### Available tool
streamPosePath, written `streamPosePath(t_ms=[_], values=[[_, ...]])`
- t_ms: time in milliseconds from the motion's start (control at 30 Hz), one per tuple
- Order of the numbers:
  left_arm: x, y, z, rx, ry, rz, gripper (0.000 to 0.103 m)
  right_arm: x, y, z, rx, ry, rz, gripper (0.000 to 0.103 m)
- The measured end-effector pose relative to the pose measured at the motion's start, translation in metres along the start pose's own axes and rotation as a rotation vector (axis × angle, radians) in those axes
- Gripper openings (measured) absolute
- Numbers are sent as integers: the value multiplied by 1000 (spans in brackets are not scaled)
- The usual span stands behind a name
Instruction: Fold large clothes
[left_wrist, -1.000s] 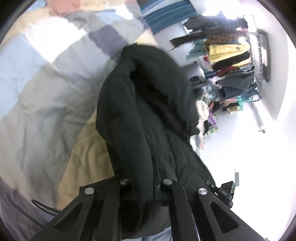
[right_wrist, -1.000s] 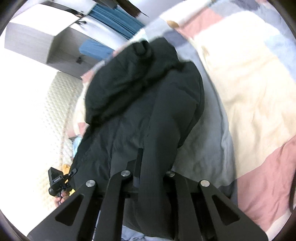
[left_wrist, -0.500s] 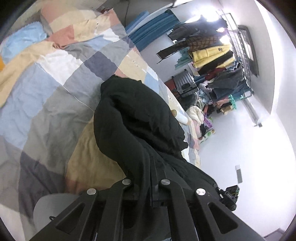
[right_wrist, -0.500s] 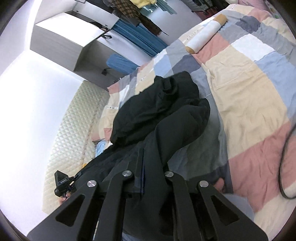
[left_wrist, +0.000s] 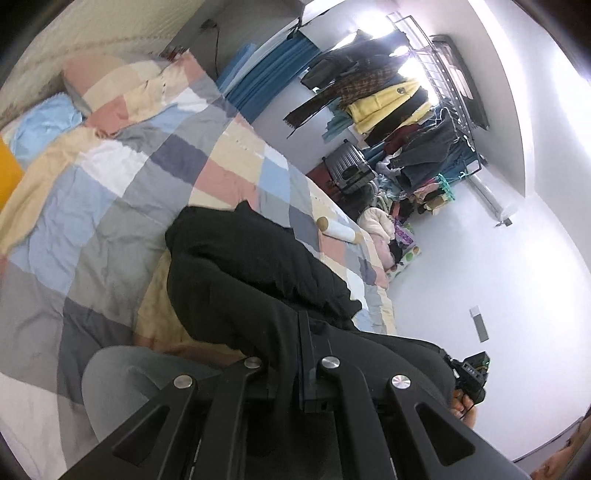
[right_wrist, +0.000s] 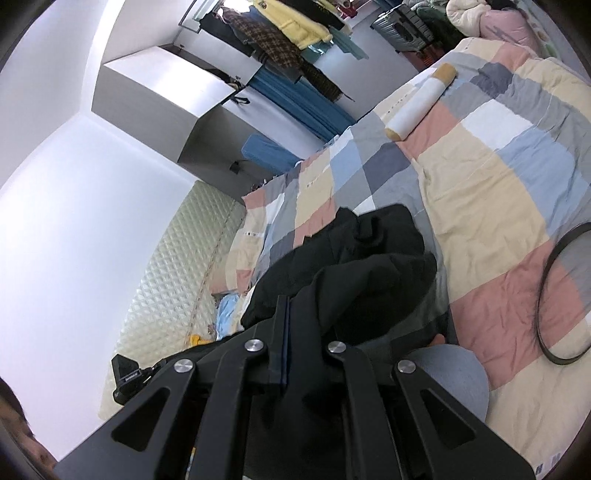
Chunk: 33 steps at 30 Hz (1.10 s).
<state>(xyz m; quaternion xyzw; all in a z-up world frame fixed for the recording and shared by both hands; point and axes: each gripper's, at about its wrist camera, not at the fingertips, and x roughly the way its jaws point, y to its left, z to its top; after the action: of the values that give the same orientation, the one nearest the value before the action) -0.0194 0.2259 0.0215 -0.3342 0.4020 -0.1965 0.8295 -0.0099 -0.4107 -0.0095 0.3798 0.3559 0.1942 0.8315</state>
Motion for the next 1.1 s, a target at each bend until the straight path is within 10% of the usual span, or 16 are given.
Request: streamPosePath(t_ms=[500,1100], values=[[107,-50,137,174,-33,316,4,109,-10,135,90,-15,-144,6],[325,-1,253,228,8,602,6,280,-72,232,-33,-12,-393,6]])
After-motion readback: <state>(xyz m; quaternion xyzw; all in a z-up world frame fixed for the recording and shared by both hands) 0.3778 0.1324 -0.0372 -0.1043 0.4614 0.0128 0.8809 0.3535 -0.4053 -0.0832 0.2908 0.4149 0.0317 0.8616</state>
